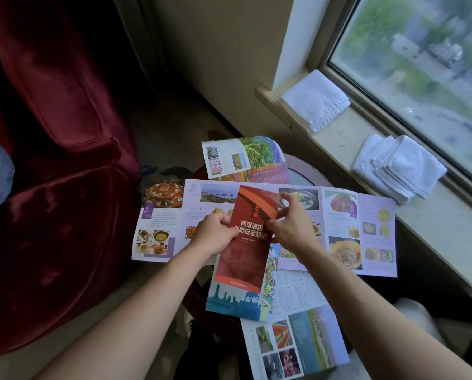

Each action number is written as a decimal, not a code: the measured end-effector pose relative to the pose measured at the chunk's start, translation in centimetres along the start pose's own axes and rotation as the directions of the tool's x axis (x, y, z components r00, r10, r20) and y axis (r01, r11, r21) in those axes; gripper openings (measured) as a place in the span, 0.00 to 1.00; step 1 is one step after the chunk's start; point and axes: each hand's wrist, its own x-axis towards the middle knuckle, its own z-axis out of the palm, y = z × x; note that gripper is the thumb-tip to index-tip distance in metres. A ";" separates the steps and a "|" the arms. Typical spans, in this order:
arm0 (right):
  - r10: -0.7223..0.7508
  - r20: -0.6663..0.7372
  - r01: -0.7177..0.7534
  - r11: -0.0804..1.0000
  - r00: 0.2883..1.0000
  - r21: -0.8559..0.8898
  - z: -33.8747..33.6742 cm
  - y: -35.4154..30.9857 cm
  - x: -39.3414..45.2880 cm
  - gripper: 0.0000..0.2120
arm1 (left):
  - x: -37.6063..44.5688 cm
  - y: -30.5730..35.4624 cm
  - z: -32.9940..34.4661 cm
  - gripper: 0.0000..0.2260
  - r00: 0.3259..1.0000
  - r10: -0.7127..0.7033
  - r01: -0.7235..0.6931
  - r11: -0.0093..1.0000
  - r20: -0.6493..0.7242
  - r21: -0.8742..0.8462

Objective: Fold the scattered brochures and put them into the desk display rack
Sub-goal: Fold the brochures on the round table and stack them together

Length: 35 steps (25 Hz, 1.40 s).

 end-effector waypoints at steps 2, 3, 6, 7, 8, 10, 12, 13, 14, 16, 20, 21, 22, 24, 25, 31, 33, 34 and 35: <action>-0.077 -0.008 0.072 0.961 0.997 -0.266 0.9 1.5 -0.5 0.37 | -0.6 -0.9 0.9 0.08 0.998 0.051 -0.038 0.960 -0.041 0.277; -0.096 -0.002 0.089 0.930 0.995 -0.358 1.6 2.4 -0.9 0.39 | -1.0 -1.5 1.6 0.10 0.993 0.092 -0.060 0.926 -0.069 0.372; -0.131 0.005 0.118 0.882 0.991 -0.457 3.7 5.2 -2.0 0.37 | -2.1 -3.7 3.6 0.14 0.974 0.211 -0.139 0.835 -0.077 0.532; -0.147 0.007 0.132 0.866 0.989 -0.483 4.1 6.0 -2.1 0.37 | -2.4 -4.4 4.1 0.16 0.970 0.232 -0.143 0.785 -0.072 0.603; -0.167 0.011 0.148 0.839 0.986 -0.524 4.5 6.7 -2.1 0.36 | -2.6 -5.0 4.6 0.20 0.964 0.256 -0.142 0.720 -0.070 0.679; -0.214 0.024 0.183 0.766 0.976 -0.616 4.7 7.9 -2.0 0.34 | -2.9 -6.4 5.3 0.29 0.942 0.333 -0.176 0.593 -0.041 0.785; -0.254 0.041 0.209 0.680 0.966 -0.703 4.7 8.7 -1.6 0.29 | -3.0 -7.4 5.8 0.32 0.926 0.376 -0.227 0.518 0.019 0.825; -0.265 0.048 0.214 0.647 0.963 -0.732 4.6 9.1 -1.4 0.28 | -2.9 -7.7 6.1 0.31 0.926 0.377 -0.234 0.509 0.029 0.828; -0.271 0.051 0.217 0.628 0.961 -0.748 4.7 9.3 -1.2 0.27 | -2.8 -7.9 6.2 0.30 0.927 0.374 -0.230 0.510 0.027 0.829; -0.290 0.058 0.231 0.607 0.955 -0.760 4.8 9.2 -1.1 0.28 | -2.7 -7.9 6.3 0.30 0.929 0.368 -0.219 0.510 0.019 0.832; -0.321 -0.148 0.134 0.710 0.936 -0.691 0.8 8.6 0.4 0.34 | -2.3 -7.3 5.6 0.29 0.901 0.430 -0.278 0.480 0.053 0.832; -0.328 -0.200 0.099 0.707 0.923 -0.701 -1.2 8.5 1.4 0.35 | -2.0 -7.0 5.5 0.29 0.888 0.453 -0.312 0.473 0.076 0.824; -0.343 -0.208 0.086 0.675 0.916 -0.733 -3.2 8.3 2.6 0.35 | -1.7 -6.8 5.7 0.30 0.875 0.471 -0.354 0.460 0.114 0.814; -0.384 -0.114 0.138 0.570 0.916 -0.810 -5.6 7.3 5.3 0.34 | -1.4 -6.4 6.4 0.33 0.857 0.477 -0.416 0.413 0.197 0.810; -0.393 -0.050 0.176 0.516 0.918 -0.838 -6.0 6.7 6.7 0.34 | -1.2 -6.5 6.8 0.35 0.856 0.466 -0.425 0.393 0.222 0.815; -0.417 0.010 0.209 0.436 0.909 -0.875 -6.0 4.4 12.5 0.20 | -0.7 -7.2 7.6 0.37 0.883 0.412 -0.382 0.349 0.226 0.856; -0.394 -0.019 0.177 0.455 0.919 -0.873 -6.3 4.0 12.8 0.17 | -0.8 -7.1 7.6 0.37 0.887 0.396 -0.380 0.333 0.237 0.863; -0.372 -0.015 0.171 0.463 0.928 -0.870 -6.5 3.7 12.8 0.15 | -0.8 -7.0 7.6 0.37 0.890 0.392 -0.374 0.331 0.235 0.866; -0.343 0.003 0.173 0.464 0.939 -0.869 -6.8 3.3 12.7 0.13 | -0.8 -6.9 7.7 0.38 0.892 0.388 -0.368 0.332 0.230 0.868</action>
